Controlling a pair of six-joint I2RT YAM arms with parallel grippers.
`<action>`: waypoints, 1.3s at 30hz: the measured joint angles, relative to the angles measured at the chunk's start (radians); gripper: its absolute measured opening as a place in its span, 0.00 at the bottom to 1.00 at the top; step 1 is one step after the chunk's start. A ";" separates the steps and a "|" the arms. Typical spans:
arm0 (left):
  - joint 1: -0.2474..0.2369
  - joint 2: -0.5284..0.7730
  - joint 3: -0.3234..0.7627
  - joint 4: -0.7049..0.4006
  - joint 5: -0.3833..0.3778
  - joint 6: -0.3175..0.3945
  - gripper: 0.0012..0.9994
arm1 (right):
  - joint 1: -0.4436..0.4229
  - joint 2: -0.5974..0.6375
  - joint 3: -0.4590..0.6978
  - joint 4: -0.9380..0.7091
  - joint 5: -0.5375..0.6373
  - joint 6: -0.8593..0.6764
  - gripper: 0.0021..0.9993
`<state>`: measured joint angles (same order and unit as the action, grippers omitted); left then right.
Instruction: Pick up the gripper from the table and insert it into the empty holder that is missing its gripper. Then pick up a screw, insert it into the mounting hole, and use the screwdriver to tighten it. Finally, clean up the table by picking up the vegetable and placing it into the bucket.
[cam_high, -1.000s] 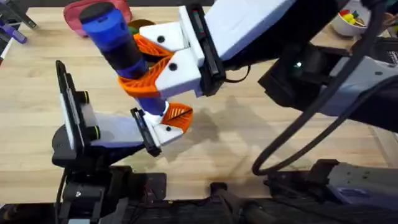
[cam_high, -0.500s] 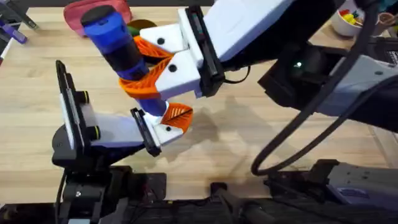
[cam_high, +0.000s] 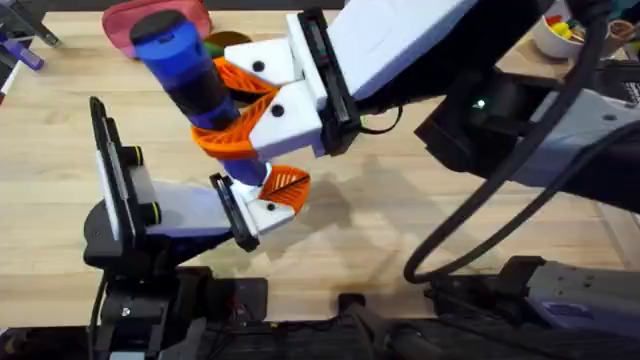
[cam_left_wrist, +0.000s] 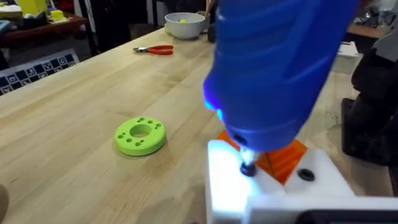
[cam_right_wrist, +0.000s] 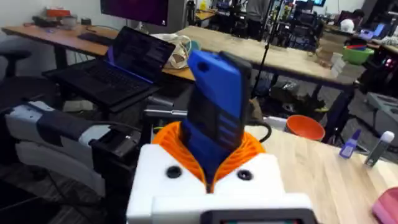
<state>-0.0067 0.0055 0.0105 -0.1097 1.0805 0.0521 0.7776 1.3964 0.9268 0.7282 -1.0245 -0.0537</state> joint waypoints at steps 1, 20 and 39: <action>0.000 0.000 0.000 0.000 0.000 0.000 0.01 | 0.000 0.000 0.000 -0.007 0.000 0.000 0.01; 0.000 0.000 0.000 -0.001 0.000 -0.001 0.01 | 0.000 0.024 0.018 -0.026 0.003 -0.006 0.01; 0.000 0.000 0.000 0.000 0.000 0.000 0.01 | -0.034 0.006 0.142 -0.104 0.006 0.051 0.01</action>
<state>-0.0067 0.0053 0.0105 -0.1097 1.0801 0.0517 0.7437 1.4028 1.0692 0.6246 -1.0187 -0.0031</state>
